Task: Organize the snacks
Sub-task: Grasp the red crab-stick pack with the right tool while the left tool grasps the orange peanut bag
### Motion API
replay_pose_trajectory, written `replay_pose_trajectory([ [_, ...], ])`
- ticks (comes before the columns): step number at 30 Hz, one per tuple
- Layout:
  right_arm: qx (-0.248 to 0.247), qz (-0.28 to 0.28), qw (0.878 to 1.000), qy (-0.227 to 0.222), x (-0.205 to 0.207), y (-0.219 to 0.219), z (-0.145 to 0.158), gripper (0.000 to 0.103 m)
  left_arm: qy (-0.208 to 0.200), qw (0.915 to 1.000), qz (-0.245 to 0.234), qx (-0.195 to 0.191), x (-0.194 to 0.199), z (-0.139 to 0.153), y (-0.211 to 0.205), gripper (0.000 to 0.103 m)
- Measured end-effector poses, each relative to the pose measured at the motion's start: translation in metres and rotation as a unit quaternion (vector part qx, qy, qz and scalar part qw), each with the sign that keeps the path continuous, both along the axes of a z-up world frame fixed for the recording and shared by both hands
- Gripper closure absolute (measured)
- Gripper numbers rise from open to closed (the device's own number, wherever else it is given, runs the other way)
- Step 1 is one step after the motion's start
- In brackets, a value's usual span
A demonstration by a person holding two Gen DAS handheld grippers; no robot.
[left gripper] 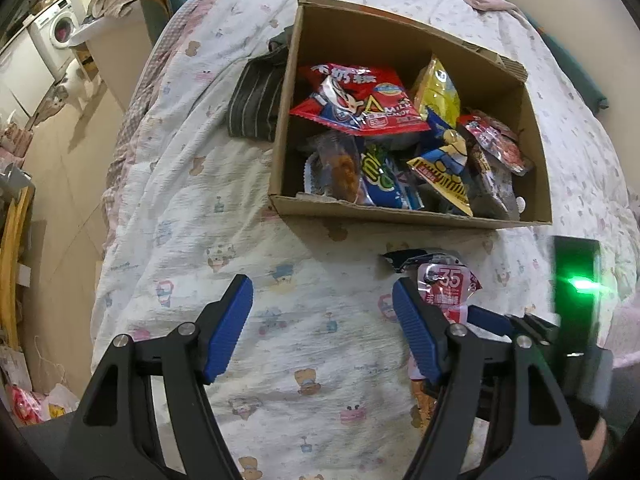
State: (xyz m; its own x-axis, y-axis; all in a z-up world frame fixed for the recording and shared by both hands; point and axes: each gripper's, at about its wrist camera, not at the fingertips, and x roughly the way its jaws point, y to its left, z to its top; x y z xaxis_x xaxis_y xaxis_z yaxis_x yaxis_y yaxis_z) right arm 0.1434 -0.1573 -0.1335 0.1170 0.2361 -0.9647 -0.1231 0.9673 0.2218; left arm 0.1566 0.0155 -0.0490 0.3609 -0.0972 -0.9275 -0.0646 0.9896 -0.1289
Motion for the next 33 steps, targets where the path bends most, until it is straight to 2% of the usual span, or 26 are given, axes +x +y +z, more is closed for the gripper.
replay_pose_trajectory([
  [2, -0.031, 0.011, 0.999, -0.006, 0.001, 0.008, -0.006, 0.026, 0.000, 1.0000, 0.003, -0.002, 0.001, 0.000, 0.003, 0.033],
  [4, -0.057, 0.024, 0.998, -0.019, -0.001, 0.013, -0.007, 0.041, 0.001, 0.9999, 0.010, -0.008, 0.002, 0.000, 0.007, 0.034],
  [5, -0.062, 0.029, 0.997, -0.023, -0.003, 0.013, -0.007, 0.043, 0.002, 0.9999, 0.012, -0.012, 0.002, 0.001, 0.008, 0.034],
  [8, -0.034, 0.028, 0.999, -0.024, -0.008, 0.007, -0.002, 0.048, 0.010, 0.9994, 0.019, -0.026, 0.004, 0.000, 0.011, 0.034],
  [10, -0.012, 0.027, 0.999, -0.025, -0.012, 0.000, 0.005, 0.057, 0.014, 0.9993, 0.019, -0.030, 0.005, -0.001, 0.009, 0.034],
  [14, 0.028, 0.026, 0.999, -0.024, -0.021, -0.015, 0.014, 0.060, 0.017, 0.9993, 0.011, -0.032, 0.005, -0.001, 0.002, 0.034],
  [16, 0.048, 0.028, 0.998, -0.028, -0.025, -0.025, 0.019, 0.065, 0.015, 0.9994, 0.005, -0.029, 0.005, 0.000, -0.002, 0.034],
  [22, 0.088, -0.003, 0.995, -0.054, -0.034, -0.070, 0.039, 0.065, 0.023, 0.9994, -0.003, -0.025, 0.001, -0.005, -0.012, 0.034],
  [24, 0.094, -0.019, 0.993, -0.062, -0.034, -0.088, 0.048, 0.065, 0.043, 0.9989, 0.003, -0.021, -0.004, -0.012, -0.016, 0.034],
  [27, 0.096, -0.041, 0.992, -0.071, -0.035, -0.112, 0.058, 0.065, 0.092, 0.9947, 0.028, -0.039, -0.018, -0.030, -0.028, 0.034],
  [31, 0.108, -0.069, 0.989, -0.078, -0.035, -0.142, 0.069, 0.065, 0.156, 0.9826, 0.062, -0.079, -0.048, -0.057, -0.063, 0.034],
  [33, 0.111, -0.076, 0.987, -0.083, -0.034, -0.150, 0.073, 0.065, 0.172, 0.9803, 0.058, -0.078, -0.063, -0.064, -0.087, 0.034],
])
